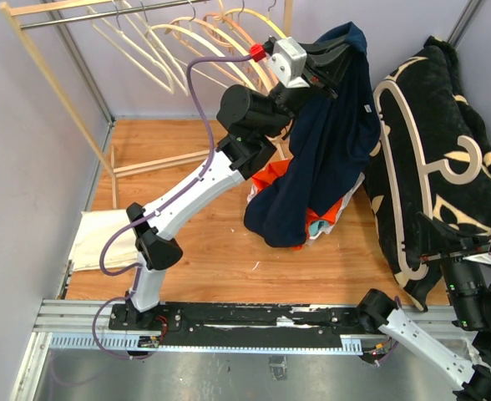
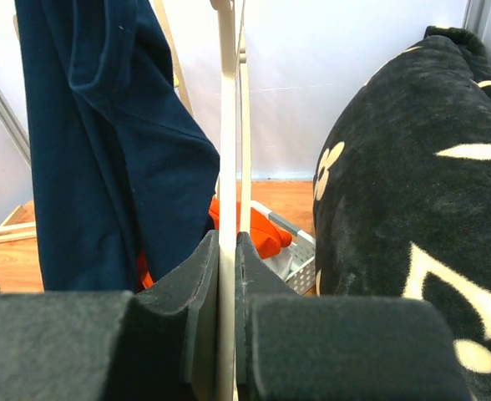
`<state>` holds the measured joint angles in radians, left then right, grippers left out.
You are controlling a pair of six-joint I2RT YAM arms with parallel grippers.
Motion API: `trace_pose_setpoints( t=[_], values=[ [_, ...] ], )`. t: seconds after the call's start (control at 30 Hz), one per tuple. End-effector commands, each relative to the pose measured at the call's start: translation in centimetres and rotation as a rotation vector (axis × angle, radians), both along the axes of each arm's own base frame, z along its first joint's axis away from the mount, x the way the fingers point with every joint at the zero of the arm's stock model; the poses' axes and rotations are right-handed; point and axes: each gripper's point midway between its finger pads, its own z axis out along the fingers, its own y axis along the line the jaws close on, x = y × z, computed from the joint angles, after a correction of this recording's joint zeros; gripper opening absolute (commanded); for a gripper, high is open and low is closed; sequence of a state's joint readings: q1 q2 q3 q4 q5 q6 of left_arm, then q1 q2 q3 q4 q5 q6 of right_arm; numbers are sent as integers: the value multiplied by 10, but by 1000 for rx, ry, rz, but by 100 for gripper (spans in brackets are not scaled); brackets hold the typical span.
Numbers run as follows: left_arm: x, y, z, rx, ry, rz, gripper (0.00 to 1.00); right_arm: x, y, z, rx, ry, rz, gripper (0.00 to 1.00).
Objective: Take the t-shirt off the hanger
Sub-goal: Place the T-shirt in the bin.
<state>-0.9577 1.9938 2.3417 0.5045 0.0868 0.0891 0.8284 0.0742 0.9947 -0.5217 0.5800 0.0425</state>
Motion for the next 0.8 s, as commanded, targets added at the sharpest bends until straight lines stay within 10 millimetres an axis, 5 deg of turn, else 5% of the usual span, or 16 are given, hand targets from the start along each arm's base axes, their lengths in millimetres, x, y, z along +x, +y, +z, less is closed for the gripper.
trace_pose_setpoints(
  t=[0.0, 0.2, 0.37, 0.77],
  values=[
    [7, 4, 5, -37, -39, 53, 1, -6, -11, 10, 26, -39, -10, 1],
    [37, -20, -39, 51, 40, 89, 0, -8, -19, 5, 26, -35, -33, 1],
    [44, -27, -71, 133, 102, 92, 1, -8, -22, 3, 14, -31, -50, 1],
    [27, 6, -148, 276, 278, 141, 1, -5, -23, 7, -7, -39, -71, 1]
  ],
)
